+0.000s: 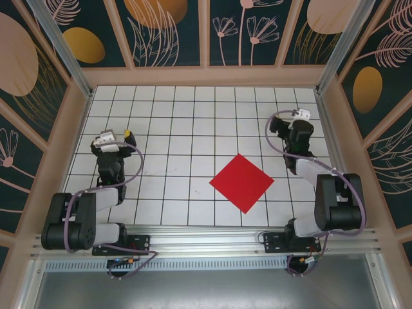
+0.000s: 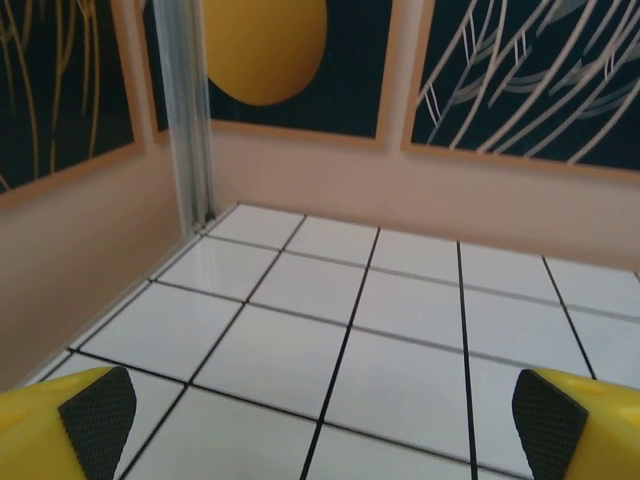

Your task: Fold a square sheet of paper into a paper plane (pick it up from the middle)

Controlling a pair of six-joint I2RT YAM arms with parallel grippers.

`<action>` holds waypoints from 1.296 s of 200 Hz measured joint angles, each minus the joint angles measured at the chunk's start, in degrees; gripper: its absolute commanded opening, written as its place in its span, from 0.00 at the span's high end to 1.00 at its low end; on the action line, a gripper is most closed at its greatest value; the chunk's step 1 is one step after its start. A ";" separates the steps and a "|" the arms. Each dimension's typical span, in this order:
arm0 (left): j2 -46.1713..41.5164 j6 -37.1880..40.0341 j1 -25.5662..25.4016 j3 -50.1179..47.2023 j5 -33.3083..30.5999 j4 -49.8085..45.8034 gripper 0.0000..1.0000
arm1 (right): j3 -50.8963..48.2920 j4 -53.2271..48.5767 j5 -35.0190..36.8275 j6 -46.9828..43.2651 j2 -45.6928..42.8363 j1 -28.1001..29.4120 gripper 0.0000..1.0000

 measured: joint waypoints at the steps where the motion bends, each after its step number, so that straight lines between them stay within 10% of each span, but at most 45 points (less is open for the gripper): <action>1: -0.15 -0.11 0.00 0.04 -0.07 -0.13 0.01 | 0.13 -0.44 0.07 0.07 -0.07 0.20 0.01; 120: -5.66 -18.43 0.00 11.34 10.56 -25.35 0.01 | 4.50 -35.56 -0.66 35.43 1.27 30.32 0.07; 259: -4.39 -18.86 0.00 9.62 12.13 -24.81 0.02 | 11.74 -37.53 4.31 39.36 14.69 32.76 0.08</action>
